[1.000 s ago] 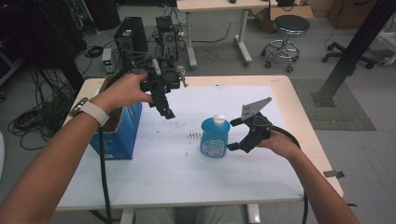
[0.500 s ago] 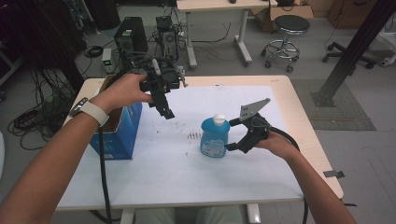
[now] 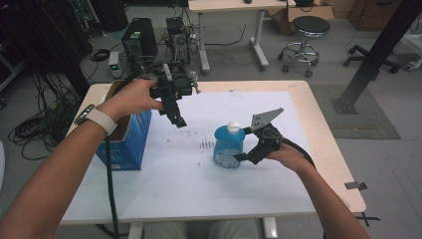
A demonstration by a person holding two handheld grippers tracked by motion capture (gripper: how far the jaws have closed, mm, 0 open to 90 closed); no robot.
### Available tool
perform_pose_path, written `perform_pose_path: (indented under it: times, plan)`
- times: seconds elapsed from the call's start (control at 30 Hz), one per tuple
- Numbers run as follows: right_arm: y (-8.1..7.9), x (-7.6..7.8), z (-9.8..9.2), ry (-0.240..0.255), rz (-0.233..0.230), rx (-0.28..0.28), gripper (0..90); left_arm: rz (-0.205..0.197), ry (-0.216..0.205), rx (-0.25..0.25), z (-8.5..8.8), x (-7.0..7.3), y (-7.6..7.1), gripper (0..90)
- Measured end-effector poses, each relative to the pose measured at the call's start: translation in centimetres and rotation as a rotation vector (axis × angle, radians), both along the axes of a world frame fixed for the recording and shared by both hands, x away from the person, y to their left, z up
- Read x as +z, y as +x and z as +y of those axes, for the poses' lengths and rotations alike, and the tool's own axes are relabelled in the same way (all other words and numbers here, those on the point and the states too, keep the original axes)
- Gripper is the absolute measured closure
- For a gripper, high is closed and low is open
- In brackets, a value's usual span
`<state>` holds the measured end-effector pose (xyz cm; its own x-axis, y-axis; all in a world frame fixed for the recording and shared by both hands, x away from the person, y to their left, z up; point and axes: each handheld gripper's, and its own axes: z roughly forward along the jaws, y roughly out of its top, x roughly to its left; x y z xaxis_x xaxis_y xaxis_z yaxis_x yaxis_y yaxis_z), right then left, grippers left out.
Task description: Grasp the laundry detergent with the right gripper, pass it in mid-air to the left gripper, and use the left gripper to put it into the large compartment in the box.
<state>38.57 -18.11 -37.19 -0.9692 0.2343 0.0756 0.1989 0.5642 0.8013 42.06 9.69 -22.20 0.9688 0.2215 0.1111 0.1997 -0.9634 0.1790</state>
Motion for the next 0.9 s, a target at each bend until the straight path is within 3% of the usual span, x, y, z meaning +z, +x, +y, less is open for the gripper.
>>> perform_pose_path:
  times: [0.9]
  plan:
    - [0.1, -1.4, 1.3, 0.055, -0.006, -0.007, 6.3, 0.005, 0.001, 0.003, 0.1, -0.3, 0.0, 4.3]
